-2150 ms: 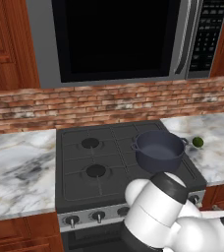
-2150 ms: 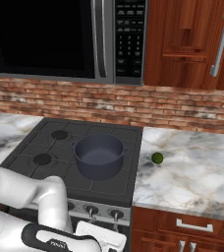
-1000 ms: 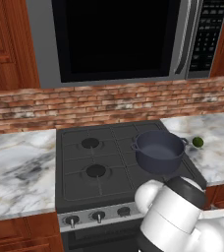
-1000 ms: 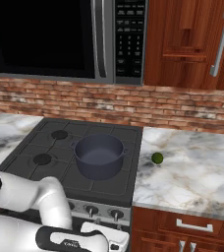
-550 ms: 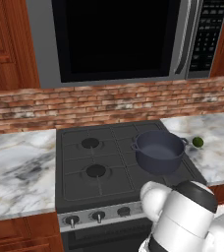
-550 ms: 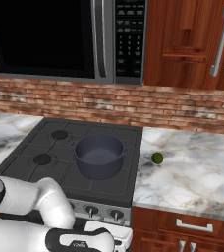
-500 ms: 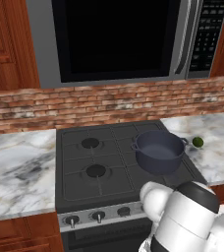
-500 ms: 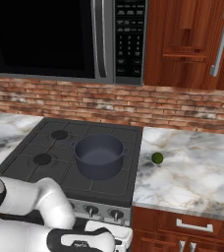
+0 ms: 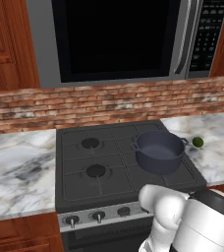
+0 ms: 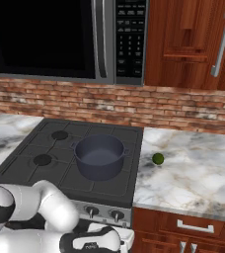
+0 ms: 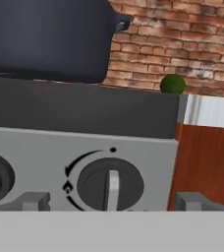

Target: Turn on the burner for the pot on the stove. Wait thirty seconds for the pot to heat up. Then add the lime to the pot.

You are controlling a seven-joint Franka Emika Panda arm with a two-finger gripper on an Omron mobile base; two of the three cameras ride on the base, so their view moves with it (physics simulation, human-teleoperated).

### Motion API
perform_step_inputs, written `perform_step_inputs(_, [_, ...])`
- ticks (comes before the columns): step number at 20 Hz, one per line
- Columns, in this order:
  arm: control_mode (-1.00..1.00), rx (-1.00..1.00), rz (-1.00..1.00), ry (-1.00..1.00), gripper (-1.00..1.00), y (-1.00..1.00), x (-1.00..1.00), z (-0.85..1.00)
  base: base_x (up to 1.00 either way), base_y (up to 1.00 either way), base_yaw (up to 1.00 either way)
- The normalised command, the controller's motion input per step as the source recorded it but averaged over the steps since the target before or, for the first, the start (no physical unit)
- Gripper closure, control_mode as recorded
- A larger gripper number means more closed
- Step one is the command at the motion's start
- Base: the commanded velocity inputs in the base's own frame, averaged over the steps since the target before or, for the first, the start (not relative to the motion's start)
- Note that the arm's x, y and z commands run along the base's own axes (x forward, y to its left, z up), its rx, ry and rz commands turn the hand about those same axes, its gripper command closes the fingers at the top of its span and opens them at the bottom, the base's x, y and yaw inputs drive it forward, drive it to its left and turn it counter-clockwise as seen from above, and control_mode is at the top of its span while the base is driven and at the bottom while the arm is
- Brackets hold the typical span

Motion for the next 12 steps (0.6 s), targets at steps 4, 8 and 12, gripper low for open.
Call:
perform_step_inputs(4, [-1.0,0.0,0.0,0.0,-1.0,0.0,0.12,-0.14,0.0,0.0,0.0])
perform_step_inputs(8, [-1.0,0.0,0.0,0.0,-1.0,0.0,0.15,-0.11,0.0,0.0,0.0])
perform_step_inputs(12, [-1.0,0.0,0.0,0.0,-1.0,0.0,0.14,0.0,0.0,0.0,0.0])
